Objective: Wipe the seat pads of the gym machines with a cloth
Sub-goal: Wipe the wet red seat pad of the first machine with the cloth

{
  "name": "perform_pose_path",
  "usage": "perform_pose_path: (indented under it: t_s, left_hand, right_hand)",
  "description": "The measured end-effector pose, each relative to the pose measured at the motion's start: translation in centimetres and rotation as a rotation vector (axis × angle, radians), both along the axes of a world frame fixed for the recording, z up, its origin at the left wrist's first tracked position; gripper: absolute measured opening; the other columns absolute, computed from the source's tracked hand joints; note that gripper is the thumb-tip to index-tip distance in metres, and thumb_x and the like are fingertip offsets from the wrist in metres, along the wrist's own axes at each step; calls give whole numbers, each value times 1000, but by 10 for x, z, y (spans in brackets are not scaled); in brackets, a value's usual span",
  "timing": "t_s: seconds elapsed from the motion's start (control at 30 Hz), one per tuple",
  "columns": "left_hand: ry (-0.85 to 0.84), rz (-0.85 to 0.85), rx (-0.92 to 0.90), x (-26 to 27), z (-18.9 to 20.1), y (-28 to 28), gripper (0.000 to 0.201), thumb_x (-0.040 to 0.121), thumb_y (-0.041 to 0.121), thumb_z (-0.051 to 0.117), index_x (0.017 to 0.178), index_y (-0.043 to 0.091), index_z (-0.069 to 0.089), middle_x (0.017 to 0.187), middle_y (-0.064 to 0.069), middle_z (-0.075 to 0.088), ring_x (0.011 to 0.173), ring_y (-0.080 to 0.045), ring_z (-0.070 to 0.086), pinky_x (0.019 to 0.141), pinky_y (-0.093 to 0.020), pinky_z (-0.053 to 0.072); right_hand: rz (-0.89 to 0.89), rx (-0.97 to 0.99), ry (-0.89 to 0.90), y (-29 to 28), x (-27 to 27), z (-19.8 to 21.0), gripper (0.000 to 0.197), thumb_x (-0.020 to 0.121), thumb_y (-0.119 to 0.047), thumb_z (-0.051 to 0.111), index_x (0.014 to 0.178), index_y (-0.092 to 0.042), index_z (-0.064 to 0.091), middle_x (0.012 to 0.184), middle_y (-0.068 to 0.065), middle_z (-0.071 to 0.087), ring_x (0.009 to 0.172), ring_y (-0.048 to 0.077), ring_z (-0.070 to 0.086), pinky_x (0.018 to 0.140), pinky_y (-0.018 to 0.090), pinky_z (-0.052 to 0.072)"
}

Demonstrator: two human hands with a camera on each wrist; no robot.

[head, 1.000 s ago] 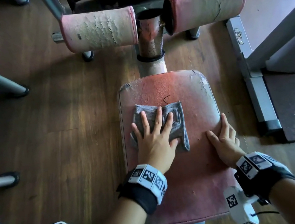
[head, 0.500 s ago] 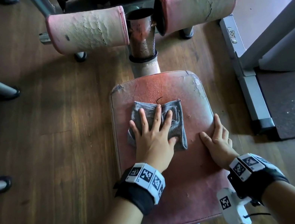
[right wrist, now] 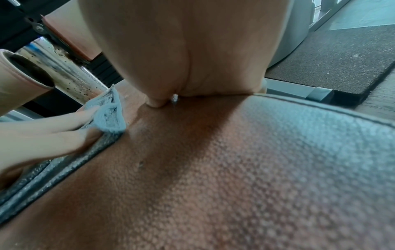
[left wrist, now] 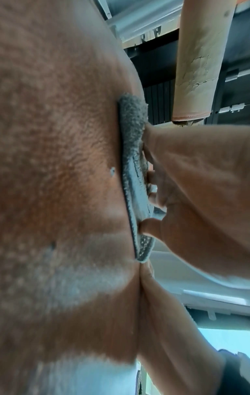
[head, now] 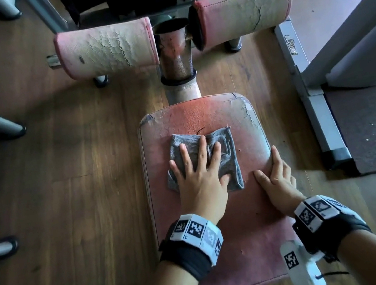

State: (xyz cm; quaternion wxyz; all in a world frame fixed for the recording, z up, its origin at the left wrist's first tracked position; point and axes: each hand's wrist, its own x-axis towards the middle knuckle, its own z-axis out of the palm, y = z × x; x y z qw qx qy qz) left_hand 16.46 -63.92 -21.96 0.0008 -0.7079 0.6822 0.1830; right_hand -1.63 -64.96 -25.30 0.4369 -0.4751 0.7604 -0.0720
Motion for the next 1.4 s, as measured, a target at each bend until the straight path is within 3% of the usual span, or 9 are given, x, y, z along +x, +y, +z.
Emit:
perform_pose_path:
  t_s: [0.37,0.57,0.8,0.97,1.1,1.3,1.4]
  left_hand:
    - [-27,7,21,3,-2,-33,74,92,53,46,152,39,5,162,7,-13,145,-41,-13,111,-68,-1]
    - [-22,36,-14,-9,-5,3,77,88,51,53,153,34,14,163,3,-2,146,-43,-6,112,-68,2]
    - [-32,-23,67,-1,0,-41,76,92,55,46,152,40,2,161,8,-17,145,-40,-17,112,-66,-6]
    - [8,42,36,18,5,-11,77,90,54,51,152,42,6,161,10,-15,147,-35,-14,116,-61,-2]
    - [-7,138,40,40,0,7,78,89,60,46,151,46,0,160,10,-19,147,-33,-17,116,-59,-3]
    - [-46,169,36,55,-9,-79,75,90,68,31,149,45,-9,159,5,-24,144,-40,-19,114,-63,-7]
    - [-79,147,6,39,-16,-105,73,91,68,28,150,44,-6,160,-1,-20,143,-45,-17,112,-63,-14]
  right_hand:
    - [12,34,-7,-1,0,5,74,92,-52,45,145,-52,-6,156,-6,12,139,34,21,113,55,18]
    - [13,46,-21,-2,0,8,75,92,-52,46,147,-50,-6,157,-5,11,140,33,21,112,51,18]
    - [1,62,-42,-3,0,12,77,92,-51,47,148,-48,-5,156,6,15,139,36,22,113,47,17]
    - [-6,63,-54,-3,0,9,76,92,-49,48,146,-50,-5,154,8,19,138,38,26,113,51,20]
    - [-6,52,-47,-2,-1,5,75,93,-50,48,146,-51,-4,154,7,19,137,37,29,113,54,22]
    - [8,44,-26,-1,-2,0,74,91,-54,45,144,-53,-6,150,7,24,134,37,32,110,55,26]
    - [8,36,-19,-2,-2,-3,73,92,-54,45,145,-53,-6,148,8,25,133,37,32,109,54,26]
